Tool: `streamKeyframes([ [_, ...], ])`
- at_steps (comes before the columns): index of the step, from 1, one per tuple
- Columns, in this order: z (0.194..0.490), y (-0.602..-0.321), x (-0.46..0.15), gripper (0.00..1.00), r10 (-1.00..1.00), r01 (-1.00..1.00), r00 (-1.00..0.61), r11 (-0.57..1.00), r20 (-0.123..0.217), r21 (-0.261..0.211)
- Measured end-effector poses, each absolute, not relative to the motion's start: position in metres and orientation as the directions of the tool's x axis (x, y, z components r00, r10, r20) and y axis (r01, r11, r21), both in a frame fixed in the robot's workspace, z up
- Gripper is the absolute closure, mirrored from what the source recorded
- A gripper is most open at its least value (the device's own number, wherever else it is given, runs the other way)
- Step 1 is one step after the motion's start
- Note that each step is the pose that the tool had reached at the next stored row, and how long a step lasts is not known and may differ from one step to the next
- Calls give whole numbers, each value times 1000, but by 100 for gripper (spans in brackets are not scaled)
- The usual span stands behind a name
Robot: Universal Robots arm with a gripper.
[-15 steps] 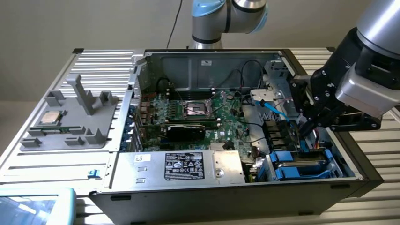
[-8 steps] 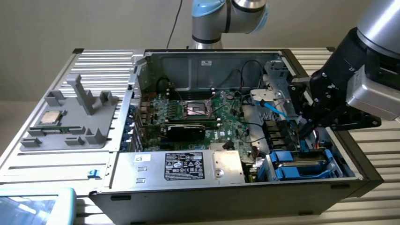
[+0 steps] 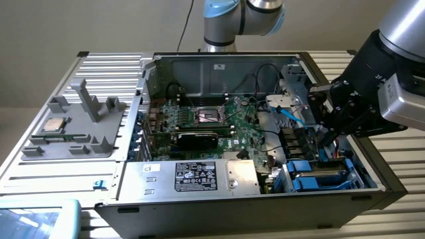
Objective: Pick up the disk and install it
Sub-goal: 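Insert the second disk wire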
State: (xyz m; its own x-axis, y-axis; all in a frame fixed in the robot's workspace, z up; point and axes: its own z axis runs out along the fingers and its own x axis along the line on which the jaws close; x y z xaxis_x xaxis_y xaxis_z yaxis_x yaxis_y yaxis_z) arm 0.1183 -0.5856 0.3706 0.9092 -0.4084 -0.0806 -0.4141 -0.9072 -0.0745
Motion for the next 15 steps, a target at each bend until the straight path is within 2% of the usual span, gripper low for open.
streamKeyframes([
  [15,371,-587,118,89,-197,-197,980,-973,-6,-119],
])
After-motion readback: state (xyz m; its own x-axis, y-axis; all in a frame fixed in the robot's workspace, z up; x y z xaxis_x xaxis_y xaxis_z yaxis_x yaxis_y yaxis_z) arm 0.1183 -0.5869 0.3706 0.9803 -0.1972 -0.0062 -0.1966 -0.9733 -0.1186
